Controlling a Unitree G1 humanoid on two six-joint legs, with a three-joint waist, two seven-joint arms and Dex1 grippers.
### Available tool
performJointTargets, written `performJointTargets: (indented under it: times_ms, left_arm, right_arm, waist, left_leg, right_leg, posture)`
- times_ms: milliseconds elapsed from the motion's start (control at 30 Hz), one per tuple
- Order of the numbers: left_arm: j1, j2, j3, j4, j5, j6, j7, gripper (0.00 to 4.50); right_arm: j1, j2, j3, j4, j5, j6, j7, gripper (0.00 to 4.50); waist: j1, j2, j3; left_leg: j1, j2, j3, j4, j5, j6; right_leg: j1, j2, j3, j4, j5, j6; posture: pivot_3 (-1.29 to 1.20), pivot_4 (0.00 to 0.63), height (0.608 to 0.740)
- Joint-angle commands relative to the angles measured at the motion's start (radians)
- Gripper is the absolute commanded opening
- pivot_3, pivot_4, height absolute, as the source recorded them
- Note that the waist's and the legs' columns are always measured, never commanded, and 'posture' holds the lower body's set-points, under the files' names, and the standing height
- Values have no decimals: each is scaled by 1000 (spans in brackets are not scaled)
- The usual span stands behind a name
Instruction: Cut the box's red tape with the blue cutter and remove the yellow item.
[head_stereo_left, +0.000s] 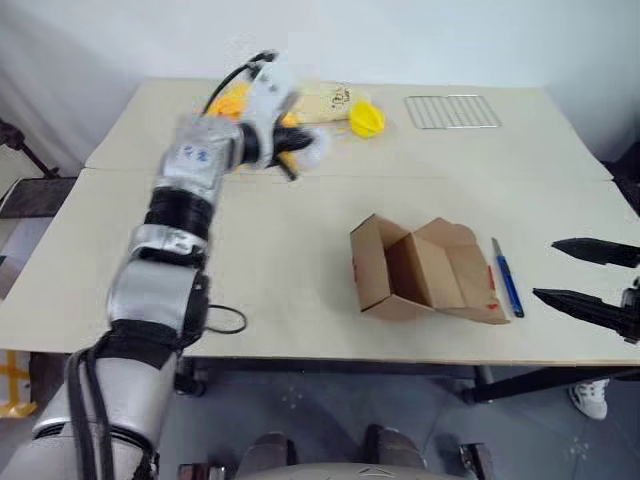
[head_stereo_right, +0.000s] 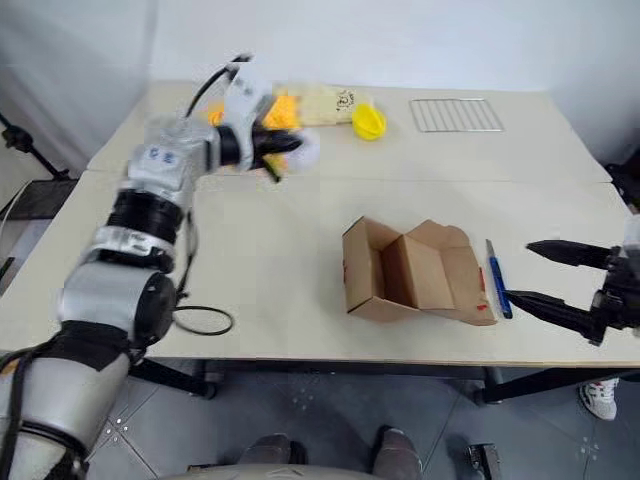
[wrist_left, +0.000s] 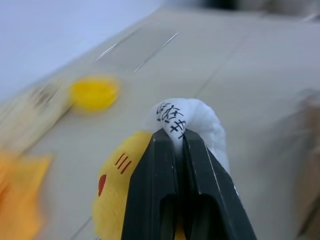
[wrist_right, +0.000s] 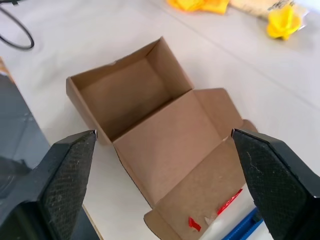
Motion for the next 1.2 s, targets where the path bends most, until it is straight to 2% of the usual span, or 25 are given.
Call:
performJointTargets:
  times_ms: [33,167,400,533,767,900,1100,1200]
  left_arm:
    - [96,41,-38,-86,54,127,56,24]
    - [180,80,-17,-177,57,200,115,24]
    - [240,104,-15,-275,65,259,181,24]
    - [280,134,-8,-390,59,305,171,1066]
    - [330,189,5,-624,6,411,88,3184]
    - [372,203,68,-751,-83,371,34,4430]
    - [597,195,197,-974,-337,340,-142,4472]
    - [724,204,256,-1047,-437,334,-193,4472]
  right_arm:
    - [-112,-42,97,87,-20,-43,38,4500]
    - [-252,-61,225,182,-58,-72,83,4500]
    - [-402,-67,344,300,-111,-107,148,4500]
    - [-479,-68,407,329,-139,-102,171,4500]
    - [-529,-93,428,419,-179,-128,229,4500]
    - [-516,-111,424,483,-211,-150,243,4500]
    - [-466,-87,366,654,-231,-180,195,4500]
    - [-366,-87,369,726,-289,-317,217,4500]
  waist:
    - [-2,0,0]
    - [10,-8,5]
    - [4,-8,5]
    - [2,-8,5]
    - [4,-8,5]
    - [5,-7,5]
    - [0,-5,5]
    - [0,-4,5]
  left_leg:
    - [0,0,1,0,0,0]
    - [-5,0,-2,4,0,0]
    - [-4,0,-2,3,0,-1]
    - [-4,0,-1,3,0,-1]
    - [-4,0,0,3,0,-1]
    - [-4,0,-1,3,0,-1]
    - [-3,1,0,3,0,-1]
    - [-3,1,1,3,0,-1]
  right_leg:
    - [0,0,0,0,0,0]
    - [-2,0,-2,1,0,0]
    - [-1,0,-1,0,0,1]
    - [-1,0,-1,0,0,1]
    - [-2,0,-1,0,0,1]
    - [-2,0,-1,0,0,1]
    - [-1,0,-1,0,0,1]
    - [-1,0,-1,0,0,1]
  posture:
    - [0,150,740]
    - [0,150,740]
    - [0,150,740]
    - [0,150,740]
    - [0,150,740]
    - [0,150,740]
    - [0,150,740]
    - [0,150,740]
